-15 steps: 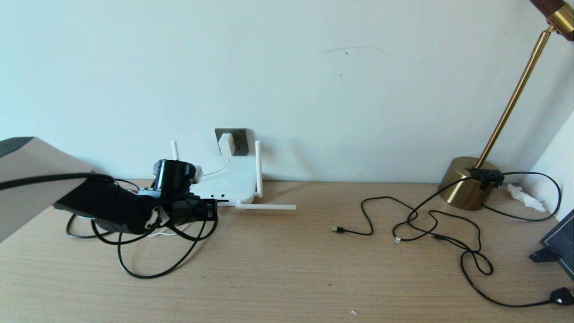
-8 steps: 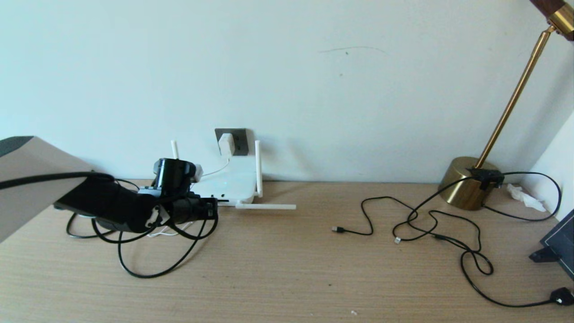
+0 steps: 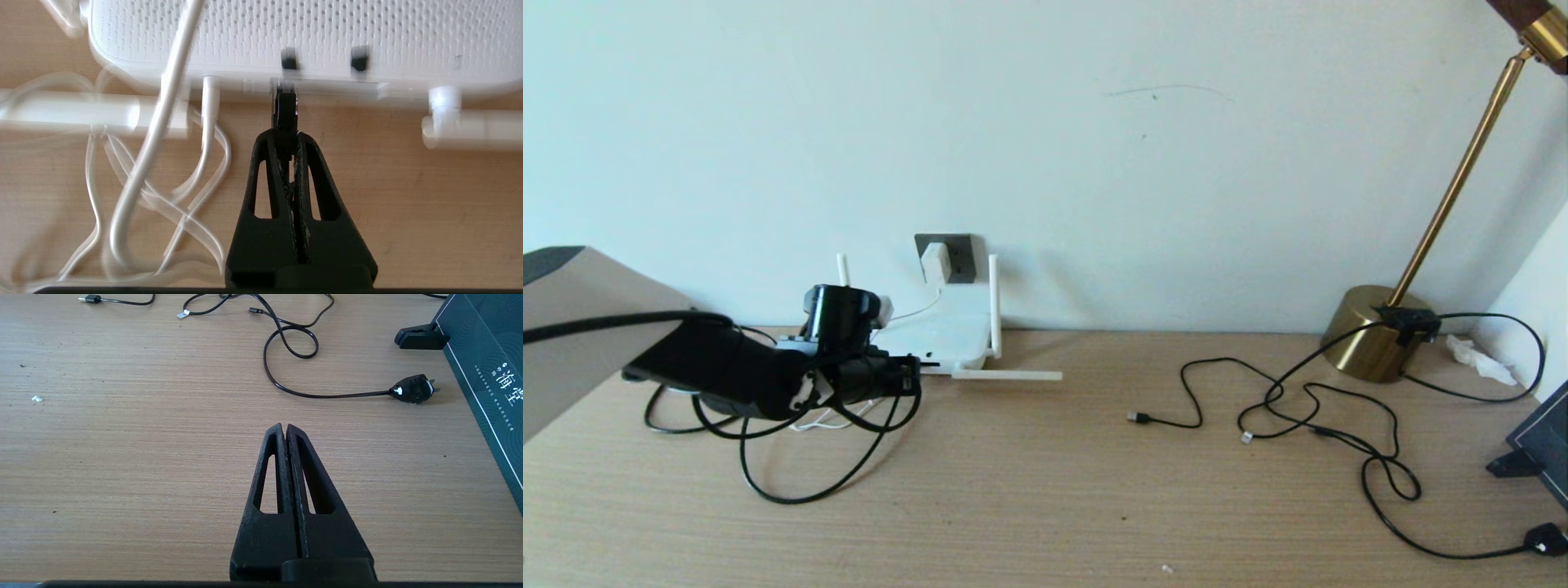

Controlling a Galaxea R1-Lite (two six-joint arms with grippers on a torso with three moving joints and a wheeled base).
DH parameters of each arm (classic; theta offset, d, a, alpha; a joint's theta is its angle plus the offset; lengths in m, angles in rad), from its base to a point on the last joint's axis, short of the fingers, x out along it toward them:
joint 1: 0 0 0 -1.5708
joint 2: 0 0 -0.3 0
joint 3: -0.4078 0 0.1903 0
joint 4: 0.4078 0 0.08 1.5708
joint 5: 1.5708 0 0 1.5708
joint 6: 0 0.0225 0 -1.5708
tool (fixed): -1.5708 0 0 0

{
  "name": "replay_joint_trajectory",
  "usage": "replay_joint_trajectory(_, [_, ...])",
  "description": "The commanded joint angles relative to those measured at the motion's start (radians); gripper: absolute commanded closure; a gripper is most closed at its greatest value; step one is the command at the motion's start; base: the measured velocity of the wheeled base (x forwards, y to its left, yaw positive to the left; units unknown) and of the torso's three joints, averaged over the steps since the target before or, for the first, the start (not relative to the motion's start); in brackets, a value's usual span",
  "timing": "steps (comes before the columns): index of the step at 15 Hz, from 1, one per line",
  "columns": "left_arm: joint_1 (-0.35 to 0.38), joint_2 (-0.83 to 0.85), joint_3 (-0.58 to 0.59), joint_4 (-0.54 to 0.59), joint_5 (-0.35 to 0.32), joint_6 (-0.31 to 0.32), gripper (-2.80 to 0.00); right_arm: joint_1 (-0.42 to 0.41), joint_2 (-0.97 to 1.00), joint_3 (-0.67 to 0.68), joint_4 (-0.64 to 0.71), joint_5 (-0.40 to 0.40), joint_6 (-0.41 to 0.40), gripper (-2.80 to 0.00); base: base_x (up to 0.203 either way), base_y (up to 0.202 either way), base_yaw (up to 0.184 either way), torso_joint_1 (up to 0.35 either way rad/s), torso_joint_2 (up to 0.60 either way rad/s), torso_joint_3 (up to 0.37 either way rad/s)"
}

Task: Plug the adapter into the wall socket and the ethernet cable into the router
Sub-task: Plug cable into router interface

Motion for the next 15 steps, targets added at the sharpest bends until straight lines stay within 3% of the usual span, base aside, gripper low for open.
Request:
replay_joint_trajectory(1, [-0.001, 0.004, 0.000, -0.001, 0.001, -0.001, 0.00, 0.000, 0.001, 0.000, 0.002, 0.000, 0.000, 0.00, 0.000, 0.000, 0.000, 0.000, 0.00, 0.000])
replay_joint_trajectory(15, [0.002, 0.022, -0.020, -0.001, 0.001, -0.001, 0.00, 0.000, 0.001, 0.000, 0.002, 0.000, 0.000, 0.00, 0.000, 0.000, 0.000, 0.000, 0.00, 0.000])
